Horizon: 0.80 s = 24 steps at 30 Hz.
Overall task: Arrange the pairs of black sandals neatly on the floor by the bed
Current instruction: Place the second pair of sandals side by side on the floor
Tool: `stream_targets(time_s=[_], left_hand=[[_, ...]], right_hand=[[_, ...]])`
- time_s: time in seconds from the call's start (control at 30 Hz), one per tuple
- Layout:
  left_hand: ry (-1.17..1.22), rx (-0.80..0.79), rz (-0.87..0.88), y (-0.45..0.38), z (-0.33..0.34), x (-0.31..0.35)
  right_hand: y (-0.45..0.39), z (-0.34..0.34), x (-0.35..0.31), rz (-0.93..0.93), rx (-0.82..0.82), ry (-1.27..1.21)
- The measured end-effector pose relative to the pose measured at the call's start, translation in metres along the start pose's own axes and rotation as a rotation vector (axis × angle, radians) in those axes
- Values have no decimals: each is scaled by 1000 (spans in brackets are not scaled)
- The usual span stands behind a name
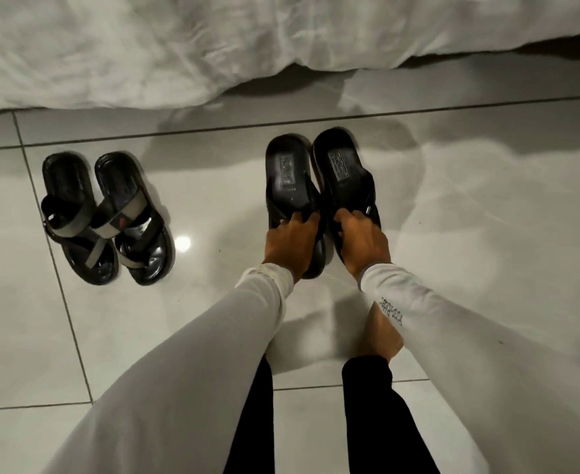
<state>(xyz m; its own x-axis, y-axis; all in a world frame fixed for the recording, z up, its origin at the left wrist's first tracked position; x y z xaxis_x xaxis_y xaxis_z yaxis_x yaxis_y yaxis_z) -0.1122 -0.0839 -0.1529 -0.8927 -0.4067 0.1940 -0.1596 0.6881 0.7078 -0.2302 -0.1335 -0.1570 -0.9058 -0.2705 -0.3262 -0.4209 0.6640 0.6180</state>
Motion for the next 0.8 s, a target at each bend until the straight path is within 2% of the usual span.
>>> stream_targets(time_s=[0.3, 0.53, 0.8], left_hand=[[-79, 7, 21, -21, -14, 6], [29, -60, 27, -19, -10, 3], [-83, 28, 64, 29, -11, -17]], right_hand=[[-22, -16, 8, -9, 5, -22], [-13, -21, 13, 3, 15, -171], [23, -23, 17, -103, -66, 205]])
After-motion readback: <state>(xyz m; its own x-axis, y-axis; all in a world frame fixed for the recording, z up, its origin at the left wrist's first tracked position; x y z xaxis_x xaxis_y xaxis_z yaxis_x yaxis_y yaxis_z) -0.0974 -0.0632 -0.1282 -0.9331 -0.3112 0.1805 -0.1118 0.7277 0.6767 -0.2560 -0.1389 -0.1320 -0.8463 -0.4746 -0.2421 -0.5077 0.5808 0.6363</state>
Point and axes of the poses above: each hand's wrist, its own y-axis away from the middle knuckle, its own z-axis out of the palm, x = y × z, the point moved 3 cm from there along -y, towards the middle knuckle, and after that the axes turned 7 degrees about -z, right-handed, at the moved point
